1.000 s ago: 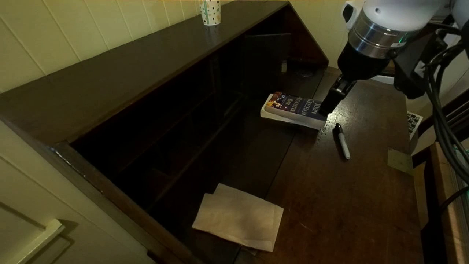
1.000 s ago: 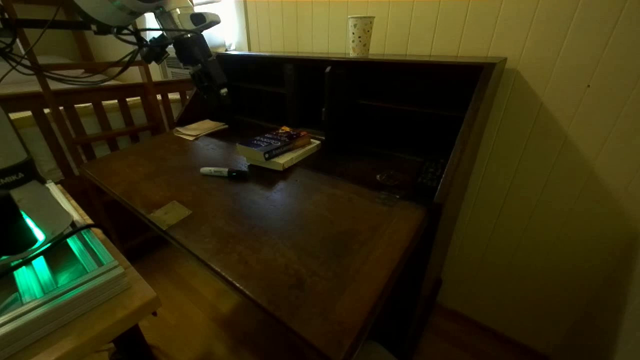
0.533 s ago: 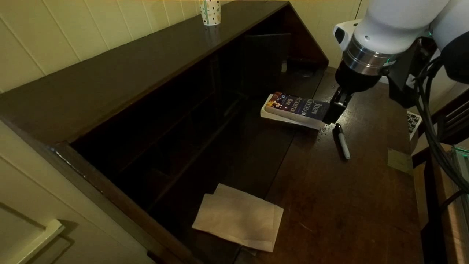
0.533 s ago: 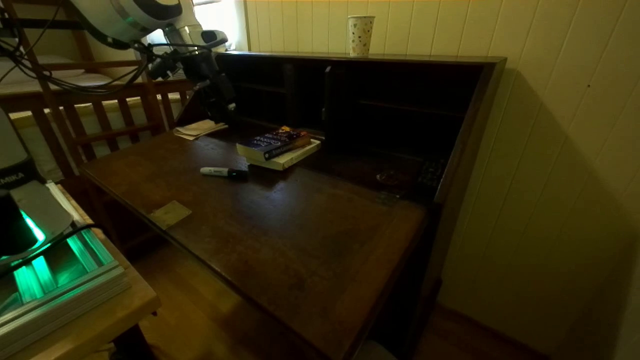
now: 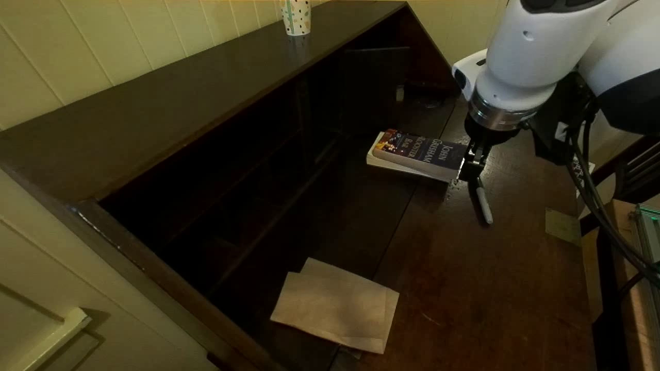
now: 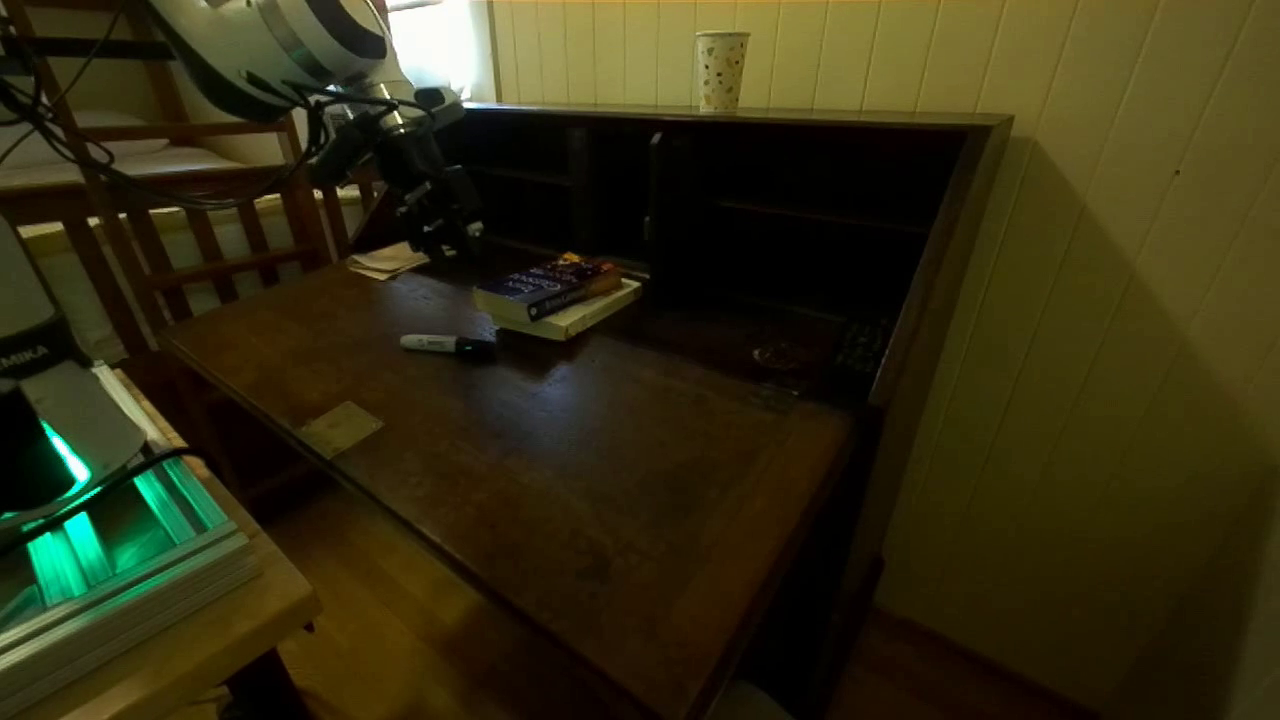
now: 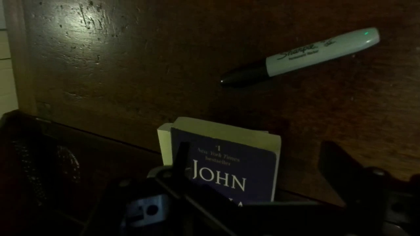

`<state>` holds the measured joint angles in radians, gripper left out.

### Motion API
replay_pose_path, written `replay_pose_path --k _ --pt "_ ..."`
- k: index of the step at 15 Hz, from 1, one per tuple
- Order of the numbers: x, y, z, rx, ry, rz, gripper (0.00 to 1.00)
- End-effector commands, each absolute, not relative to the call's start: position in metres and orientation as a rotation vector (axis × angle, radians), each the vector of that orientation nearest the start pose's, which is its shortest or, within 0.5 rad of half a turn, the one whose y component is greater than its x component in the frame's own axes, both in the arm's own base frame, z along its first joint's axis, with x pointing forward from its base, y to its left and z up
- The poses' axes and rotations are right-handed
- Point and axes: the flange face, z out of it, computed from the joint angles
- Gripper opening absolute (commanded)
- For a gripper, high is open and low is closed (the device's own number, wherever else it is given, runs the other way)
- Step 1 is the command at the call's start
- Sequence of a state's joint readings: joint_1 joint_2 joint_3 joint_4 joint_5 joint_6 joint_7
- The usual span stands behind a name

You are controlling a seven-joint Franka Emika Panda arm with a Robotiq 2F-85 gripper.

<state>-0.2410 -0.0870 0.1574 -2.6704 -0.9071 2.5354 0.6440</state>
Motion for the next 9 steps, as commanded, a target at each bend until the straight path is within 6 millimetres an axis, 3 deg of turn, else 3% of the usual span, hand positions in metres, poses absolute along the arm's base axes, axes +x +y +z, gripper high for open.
replay_pose_path --k 1,9 --pt "0.419 -0.021 0.241 -3.729 -0.050 -0.155 1.00" --pt "0.426 -0.013 0.213 -3.751 0.056 -0.256 1.00"
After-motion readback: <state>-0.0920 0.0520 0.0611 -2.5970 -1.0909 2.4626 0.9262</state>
